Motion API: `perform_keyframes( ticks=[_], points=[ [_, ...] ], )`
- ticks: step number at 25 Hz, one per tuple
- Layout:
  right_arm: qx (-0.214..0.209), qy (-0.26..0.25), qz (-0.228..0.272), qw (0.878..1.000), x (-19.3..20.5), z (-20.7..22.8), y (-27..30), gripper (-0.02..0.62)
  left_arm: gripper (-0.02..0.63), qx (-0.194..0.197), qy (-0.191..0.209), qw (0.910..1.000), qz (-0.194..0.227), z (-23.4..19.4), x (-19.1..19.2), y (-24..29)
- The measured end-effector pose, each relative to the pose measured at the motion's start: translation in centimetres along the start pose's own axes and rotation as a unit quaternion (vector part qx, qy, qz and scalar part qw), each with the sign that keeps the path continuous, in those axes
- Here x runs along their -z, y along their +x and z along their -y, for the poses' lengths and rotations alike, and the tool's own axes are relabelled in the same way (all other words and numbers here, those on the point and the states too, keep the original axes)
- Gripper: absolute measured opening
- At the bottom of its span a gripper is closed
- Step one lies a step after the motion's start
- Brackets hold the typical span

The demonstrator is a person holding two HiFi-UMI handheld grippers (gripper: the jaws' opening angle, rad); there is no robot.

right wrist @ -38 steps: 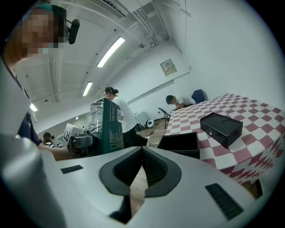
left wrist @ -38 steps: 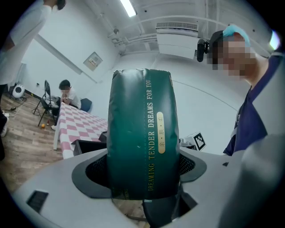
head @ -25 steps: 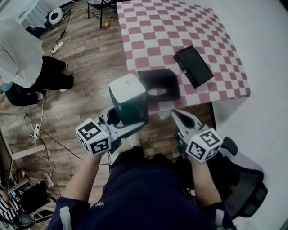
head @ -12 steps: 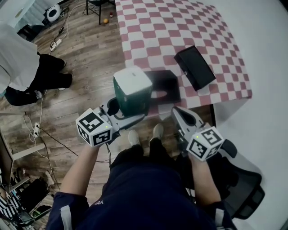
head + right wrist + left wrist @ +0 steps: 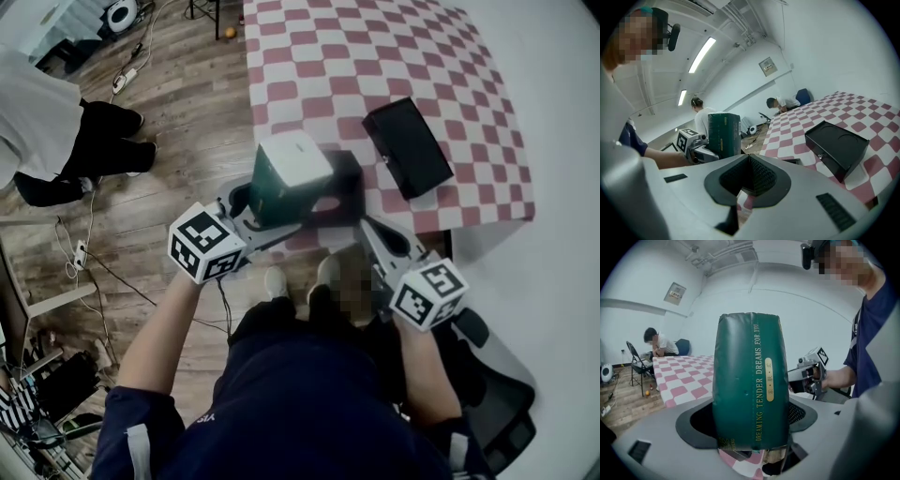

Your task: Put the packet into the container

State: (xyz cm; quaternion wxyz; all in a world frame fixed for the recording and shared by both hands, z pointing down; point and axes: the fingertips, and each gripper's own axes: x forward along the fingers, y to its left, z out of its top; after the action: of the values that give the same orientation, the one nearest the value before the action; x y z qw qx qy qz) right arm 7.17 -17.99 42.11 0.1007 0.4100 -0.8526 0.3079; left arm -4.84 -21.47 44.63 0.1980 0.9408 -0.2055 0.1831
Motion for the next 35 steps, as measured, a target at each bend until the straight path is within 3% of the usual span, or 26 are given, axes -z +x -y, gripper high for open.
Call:
perform_keyframes(
  ticks=[6, 11, 18, 35],
  points=[
    [-0.006, 0.013, -0.006, 1.000, -0.1, 3.4, -0.3, 0.017, 0.433, -0.009, 0.057, 0.9953, -0.078, -1.0, 1.4, 3.4],
    [0.001, 0.025, -0.008, 1.000, 0.2, 5.9, -0.9, 0.017, 0.433, -0.001, 0.117, 0.9815, -0.152, -1.6, 2.9, 5.2],
    [0.003, 0.042, -0.012, 0.999, 1.1, 7.9, -1.6, 0.017, 0.433, 0.011, 0.190, 0.9459, -0.263, -1.8, 5.6, 6.6],
    [0.005, 0.062, -0.016, 0.998, 3.0, 10.4, -3.5, 0.017, 0.433, 0.009, 0.249, 0.8647, -0.436, -1.8, 9.8, 8.0]
  ],
)
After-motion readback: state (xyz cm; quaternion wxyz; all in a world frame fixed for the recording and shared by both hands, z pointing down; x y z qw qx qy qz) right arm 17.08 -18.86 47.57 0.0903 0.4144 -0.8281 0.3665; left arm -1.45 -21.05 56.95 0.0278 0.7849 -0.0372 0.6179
